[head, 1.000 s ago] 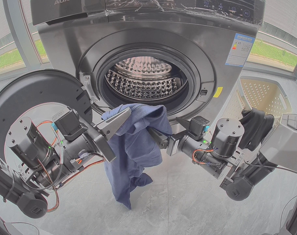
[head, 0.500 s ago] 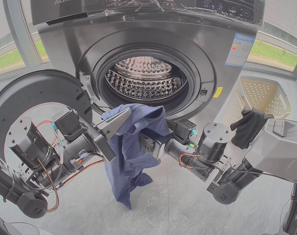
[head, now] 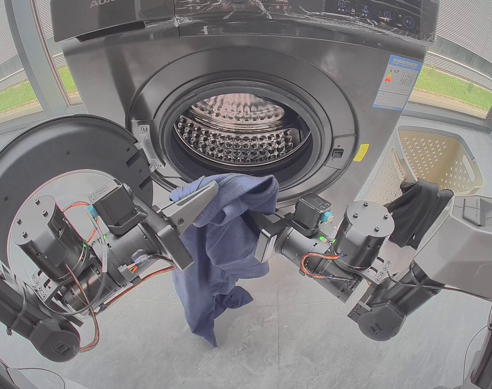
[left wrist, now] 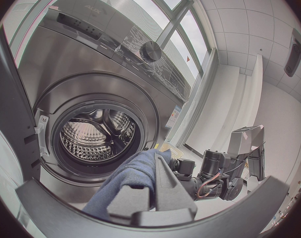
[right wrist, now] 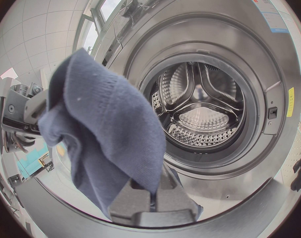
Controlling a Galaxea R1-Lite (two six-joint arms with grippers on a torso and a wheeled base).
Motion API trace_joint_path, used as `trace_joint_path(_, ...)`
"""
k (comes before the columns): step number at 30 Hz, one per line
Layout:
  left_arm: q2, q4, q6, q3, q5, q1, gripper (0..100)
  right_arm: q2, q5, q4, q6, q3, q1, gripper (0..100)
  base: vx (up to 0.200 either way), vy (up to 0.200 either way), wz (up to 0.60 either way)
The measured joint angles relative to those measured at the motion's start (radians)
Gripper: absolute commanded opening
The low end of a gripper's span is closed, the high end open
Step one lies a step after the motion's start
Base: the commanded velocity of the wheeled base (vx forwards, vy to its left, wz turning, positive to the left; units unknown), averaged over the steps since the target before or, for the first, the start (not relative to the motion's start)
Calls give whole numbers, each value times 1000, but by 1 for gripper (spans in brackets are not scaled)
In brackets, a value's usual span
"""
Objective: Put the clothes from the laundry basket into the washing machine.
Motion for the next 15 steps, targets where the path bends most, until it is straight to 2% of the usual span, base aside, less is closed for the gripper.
trace_joint_path(4,1,0,-9,0,-1,1,0,-45,-3,0,0,43,15,0,0,0,0)
trace_joint_path(5,1,0,-11,0,-1,1,100,-55,-4,0,0,52,18,0,0,0,0)
trace_joint_path(9,1,-1,-19,5,-13,3,100,-108,-9,1,1,90,27,0,0,0,0)
trace_joint_path(15,12,-1,-50,11,-14,10,100,-203,-11,2,1,134,26,0,0,0,0)
